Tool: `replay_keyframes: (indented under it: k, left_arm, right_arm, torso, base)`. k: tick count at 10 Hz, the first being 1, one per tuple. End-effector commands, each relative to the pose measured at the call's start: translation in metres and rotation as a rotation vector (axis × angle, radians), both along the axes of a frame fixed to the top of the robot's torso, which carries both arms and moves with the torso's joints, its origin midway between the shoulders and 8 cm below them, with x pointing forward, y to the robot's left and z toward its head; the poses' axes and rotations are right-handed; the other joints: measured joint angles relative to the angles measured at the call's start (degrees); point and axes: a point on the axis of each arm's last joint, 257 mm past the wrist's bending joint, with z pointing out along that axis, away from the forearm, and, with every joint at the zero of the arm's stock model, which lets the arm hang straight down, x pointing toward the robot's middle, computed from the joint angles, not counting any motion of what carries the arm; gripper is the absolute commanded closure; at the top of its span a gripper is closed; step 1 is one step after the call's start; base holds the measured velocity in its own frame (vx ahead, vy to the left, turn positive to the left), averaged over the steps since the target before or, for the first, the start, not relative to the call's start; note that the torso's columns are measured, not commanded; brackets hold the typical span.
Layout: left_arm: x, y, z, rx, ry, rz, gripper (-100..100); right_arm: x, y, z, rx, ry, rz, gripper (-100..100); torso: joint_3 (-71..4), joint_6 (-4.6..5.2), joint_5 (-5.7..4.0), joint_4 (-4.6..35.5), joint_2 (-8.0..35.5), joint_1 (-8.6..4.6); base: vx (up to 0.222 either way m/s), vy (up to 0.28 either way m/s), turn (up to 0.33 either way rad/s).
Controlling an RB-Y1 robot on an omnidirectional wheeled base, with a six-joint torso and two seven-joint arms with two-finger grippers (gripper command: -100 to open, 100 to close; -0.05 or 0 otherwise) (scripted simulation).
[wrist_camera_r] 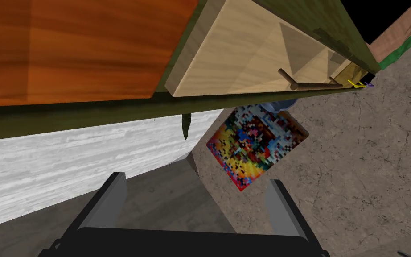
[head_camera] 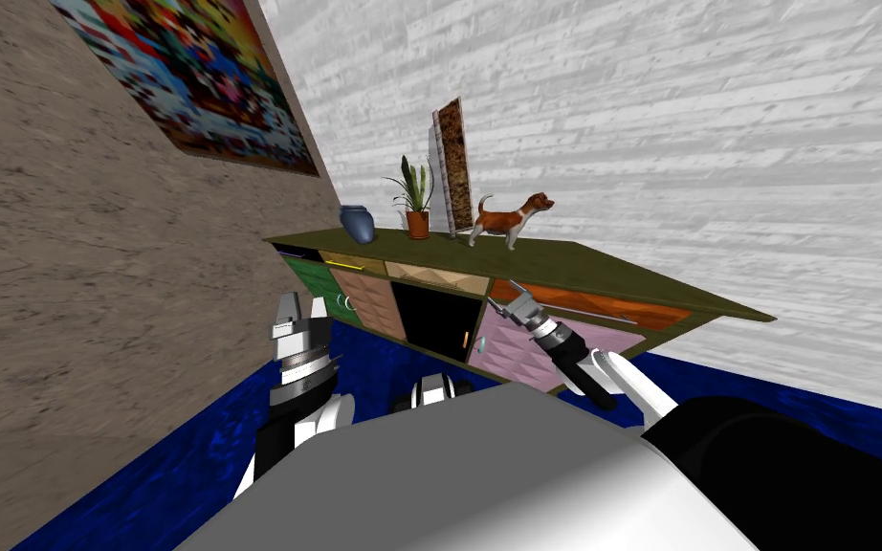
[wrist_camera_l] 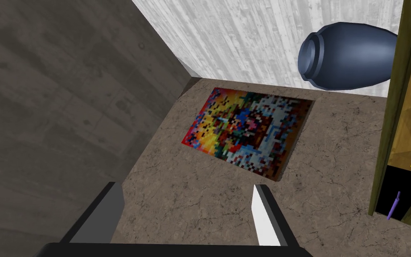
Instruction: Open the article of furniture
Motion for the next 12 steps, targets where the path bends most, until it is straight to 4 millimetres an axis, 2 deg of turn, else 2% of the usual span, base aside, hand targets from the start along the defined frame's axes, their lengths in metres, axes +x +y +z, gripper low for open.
replay_keyframes:
  k: [1, 2, 12]
  left_arm:
    - [0.000, 0.000, 0.000, 0.000, 0.000, 0.000, 0]
    - [0.000, 0.000, 0.000, 0.000, 0.000, 0.000, 0]
    - [0.000, 0.000, 0.000, 0.000, 0.000, 0.000, 0]
  right_arm:
    - [-0.002, -0.001, -0.009, -0.197, -0.013, -0.016, -100]
    - [-0.002, 0.000, -0.010, -0.212, -0.013, -0.019, -100]
    - [-0.008, -0.011, -0.050, -0.905, -0.086, -0.014, -100]
  torso:
    - [0.0, 0.01, -0.01, 0.0, 0.0, -0.03]
    - [0.0, 0.01, 0.00, 0.0, 0.0, 0.03]
    - [0.0, 0.01, 0.01, 0.0, -0.1, 0.05]
  base:
    - [0.055, 0.074, -0.032]
    - [0.033, 0.063, -0.016]
    - [0.061, 0.075, -0.002]
